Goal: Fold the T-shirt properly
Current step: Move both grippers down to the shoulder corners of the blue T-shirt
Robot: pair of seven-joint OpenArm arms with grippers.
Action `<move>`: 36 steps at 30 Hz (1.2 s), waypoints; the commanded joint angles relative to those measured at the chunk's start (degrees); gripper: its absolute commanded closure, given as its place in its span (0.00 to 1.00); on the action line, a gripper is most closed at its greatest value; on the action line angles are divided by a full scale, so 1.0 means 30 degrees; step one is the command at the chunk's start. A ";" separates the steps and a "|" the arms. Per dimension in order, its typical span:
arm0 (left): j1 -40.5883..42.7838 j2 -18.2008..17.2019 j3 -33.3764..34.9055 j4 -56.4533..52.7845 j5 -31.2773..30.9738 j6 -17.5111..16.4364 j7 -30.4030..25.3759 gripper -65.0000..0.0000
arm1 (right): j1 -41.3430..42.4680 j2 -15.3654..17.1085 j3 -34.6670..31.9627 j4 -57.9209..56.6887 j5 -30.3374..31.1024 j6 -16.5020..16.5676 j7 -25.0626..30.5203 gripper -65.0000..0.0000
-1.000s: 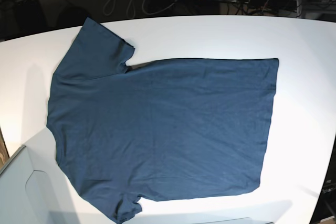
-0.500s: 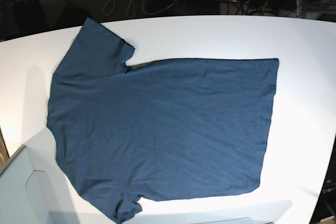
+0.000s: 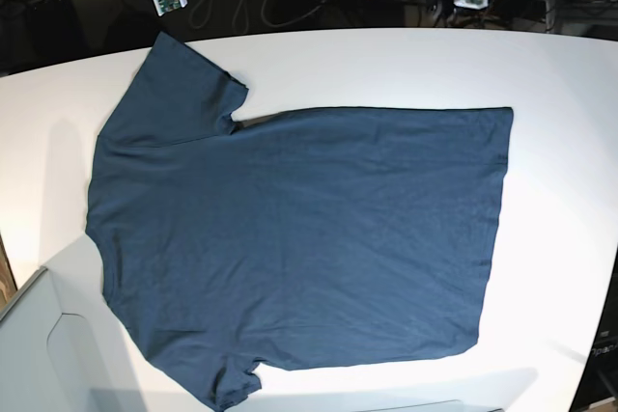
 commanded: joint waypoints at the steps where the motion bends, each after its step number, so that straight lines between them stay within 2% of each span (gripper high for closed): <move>1: 0.0305 -0.0079 -0.0423 0.0447 -0.0511 0.0120 -0.0074 0.80 | 0.0030 -0.0324 0.0099 0.0336 0.0021 -0.0018 0.0290 0.51; 7: -0.2157 -0.0108 -0.2943 0.1151 -0.3383 0.0091 0.4644 0.79 | 0.0704 -0.0647 0.0099 0.0336 0.0021 0.0040 0.0407 0.50; 11: -0.3680 -0.0079 -0.4847 0.1151 -0.5024 0.0062 0.5904 0.79 | 0.1056 -0.0647 0.0099 0.0336 0.0021 0.0011 0.0407 0.45; 15: -0.5146 -0.0079 -0.6371 0.1121 -0.5756 0.0033 0.6021 0.78 | 0.1320 -0.0588 0.0128 0.0336 0.0021 0.0011 0.0349 0.42; 19: -0.6289 -0.0137 -0.6811 0.1121 -0.5580 0.0033 0.6051 0.61 | 0.1613 -0.0559 0.0128 0.0307 0.0021 0.0040 0.0320 0.42; 22: -0.7050 -0.0694 -0.6781 0.0711 -0.5610 0.0033 0.6051 0.49 | 0.1671 -0.0559 0.0128 0.0307 0.0021 0.0040 0.0349 0.42; 31: -1.0157 -0.1339 -0.6606 -0.4769 -0.5551 0.0033 0.6051 0.48 | 0.2023 -0.0588 0.0128 0.0278 0.0021 0.0040 0.0261 0.42; 36: -1.1300 -0.1397 -0.6342 -0.6088 -0.5551 0.0033 0.6021 0.48 | 0.2023 -0.0588 0.0099 0.0278 0.0021 0.0040 0.0261 0.42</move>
